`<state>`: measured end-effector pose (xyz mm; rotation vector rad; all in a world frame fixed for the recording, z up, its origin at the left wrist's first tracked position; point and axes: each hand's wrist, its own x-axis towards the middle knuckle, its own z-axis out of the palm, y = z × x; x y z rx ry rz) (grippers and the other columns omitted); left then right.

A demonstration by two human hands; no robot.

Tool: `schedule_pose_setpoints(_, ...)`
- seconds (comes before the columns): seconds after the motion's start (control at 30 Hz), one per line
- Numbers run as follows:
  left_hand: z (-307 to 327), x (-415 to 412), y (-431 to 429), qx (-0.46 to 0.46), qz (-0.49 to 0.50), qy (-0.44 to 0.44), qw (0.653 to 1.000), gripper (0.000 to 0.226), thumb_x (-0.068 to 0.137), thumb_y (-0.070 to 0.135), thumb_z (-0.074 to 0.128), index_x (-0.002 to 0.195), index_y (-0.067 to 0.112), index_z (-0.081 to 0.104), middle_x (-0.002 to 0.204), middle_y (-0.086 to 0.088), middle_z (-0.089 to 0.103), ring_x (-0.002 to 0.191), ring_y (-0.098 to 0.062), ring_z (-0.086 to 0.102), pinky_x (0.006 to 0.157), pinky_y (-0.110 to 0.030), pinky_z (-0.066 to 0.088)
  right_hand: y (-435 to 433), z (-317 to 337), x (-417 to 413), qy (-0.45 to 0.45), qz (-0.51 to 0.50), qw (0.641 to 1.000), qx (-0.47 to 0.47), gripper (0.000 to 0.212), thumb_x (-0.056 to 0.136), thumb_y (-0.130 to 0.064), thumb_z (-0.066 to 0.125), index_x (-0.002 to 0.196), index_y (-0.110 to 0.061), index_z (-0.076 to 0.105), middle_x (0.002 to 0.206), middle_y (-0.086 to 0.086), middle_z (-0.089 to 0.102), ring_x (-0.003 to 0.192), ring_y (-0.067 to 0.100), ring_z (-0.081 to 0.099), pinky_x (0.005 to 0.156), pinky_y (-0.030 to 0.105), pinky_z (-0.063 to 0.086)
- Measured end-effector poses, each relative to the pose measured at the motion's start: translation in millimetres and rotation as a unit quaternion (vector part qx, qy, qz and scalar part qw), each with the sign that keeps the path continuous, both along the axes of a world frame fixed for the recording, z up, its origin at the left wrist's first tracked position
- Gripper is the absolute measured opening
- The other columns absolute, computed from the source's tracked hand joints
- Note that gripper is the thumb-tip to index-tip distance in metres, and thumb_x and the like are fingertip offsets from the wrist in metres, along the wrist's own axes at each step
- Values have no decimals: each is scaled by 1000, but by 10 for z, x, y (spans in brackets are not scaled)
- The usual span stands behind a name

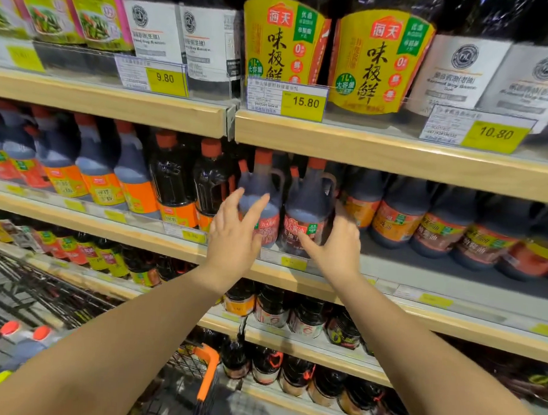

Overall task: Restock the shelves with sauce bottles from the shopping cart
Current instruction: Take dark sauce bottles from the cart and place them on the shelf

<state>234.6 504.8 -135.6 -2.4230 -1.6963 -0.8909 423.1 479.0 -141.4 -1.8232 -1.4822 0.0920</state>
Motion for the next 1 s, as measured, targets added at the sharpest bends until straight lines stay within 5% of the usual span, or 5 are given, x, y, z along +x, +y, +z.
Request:
schedule_pose_setpoints(0.1,-67,-48,122,79,-39,131,987,91,63,17,83,142,28,39,145,-16,41,134,-35,42,100,-47,43,-114,-4,-116,-253,26,962,96,76,66,-21,77,135,-13,46,135,13,51,120,31,51,98,45,44)
schedule_pose_setpoints(0.17,-102,-70,199,92,-47,163,981,98,57,18,87,141,28,38,144,-16,43,131,-34,45,99,-46,45,-70,-23,-153,-317,29,945,75,76,60,-12,76,133,-13,51,138,13,50,122,32,52,100,46,43)
schedule_pose_setpoints(0.7,-236,-36,449,60,-59,173,981,109,59,10,85,146,32,23,152,-10,21,139,-33,30,89,-38,52,-94,21,-203,-342,26,939,-25,79,64,-7,70,139,-9,46,143,16,46,128,34,49,103,45,42)
schedule_pose_setpoints(0.9,-75,-82,179,-23,-86,131,987,74,84,11,58,148,29,26,159,-7,13,146,-30,13,108,-42,36,-229,154,-309,-313,42,947,-66,72,61,-7,73,131,-7,54,137,16,52,127,34,51,103,49,42)
schedule_pose_setpoints(1.0,-49,-360,-112,-99,-104,40,989,58,86,14,53,141,24,38,152,-4,26,138,-27,31,108,-43,36,-369,260,-457,-297,142,931,-155,64,77,-11,63,138,-12,45,152,15,33,142,32,28,114,49,28)
